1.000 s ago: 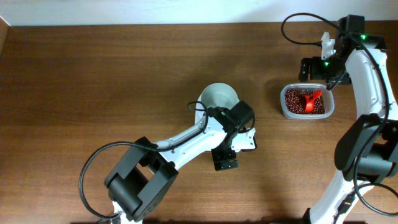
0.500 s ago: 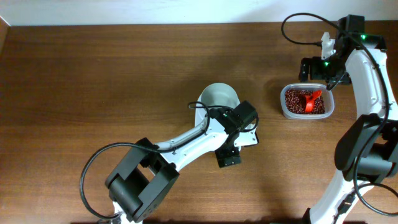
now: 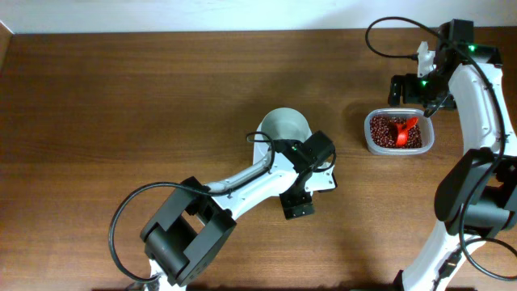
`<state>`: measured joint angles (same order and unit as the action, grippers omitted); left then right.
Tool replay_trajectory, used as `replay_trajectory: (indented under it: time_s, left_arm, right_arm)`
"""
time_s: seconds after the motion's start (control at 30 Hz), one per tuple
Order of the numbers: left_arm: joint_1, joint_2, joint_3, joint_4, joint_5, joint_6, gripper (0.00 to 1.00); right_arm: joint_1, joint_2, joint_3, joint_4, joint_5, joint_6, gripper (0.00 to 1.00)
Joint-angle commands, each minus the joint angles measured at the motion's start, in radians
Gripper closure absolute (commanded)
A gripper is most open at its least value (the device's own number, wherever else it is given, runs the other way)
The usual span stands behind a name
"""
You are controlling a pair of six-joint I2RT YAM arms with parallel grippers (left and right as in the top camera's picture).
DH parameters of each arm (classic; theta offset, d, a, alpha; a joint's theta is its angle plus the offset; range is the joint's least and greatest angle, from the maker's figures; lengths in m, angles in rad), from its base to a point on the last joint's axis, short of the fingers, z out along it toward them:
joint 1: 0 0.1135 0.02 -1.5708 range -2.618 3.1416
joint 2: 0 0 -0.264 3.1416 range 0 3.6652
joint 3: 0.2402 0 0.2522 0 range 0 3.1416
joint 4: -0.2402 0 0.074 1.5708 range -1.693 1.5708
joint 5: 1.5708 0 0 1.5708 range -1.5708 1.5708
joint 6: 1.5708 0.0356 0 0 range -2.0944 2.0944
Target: Scoop item into bowl and weigh 50g on scale
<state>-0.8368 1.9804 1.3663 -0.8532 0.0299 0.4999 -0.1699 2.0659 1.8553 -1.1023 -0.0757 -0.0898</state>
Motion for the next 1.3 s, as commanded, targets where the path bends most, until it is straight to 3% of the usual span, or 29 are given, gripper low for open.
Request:
replay_trajectory:
  time_s: [0.0,1.0,1.27]
  left_arm:
    - [-0.001,0.041,0.002,-0.02,0.063,0.01,0.01]
    - [0.0,0.1,0.003,-0.077,0.147,0.07,0.0]
    - [0.005,0.1,0.011,-0.155,0.264,0.13,0.01]
  right_arm:
    - [0.006,0.004,0.018,0.0,0.002,-0.003,0.01]
    - [0.006,0.004,0.018,0.0,0.002,-0.003,0.01]
    - [0.006,0.004,0.018,0.0,0.002,-0.003,0.01]
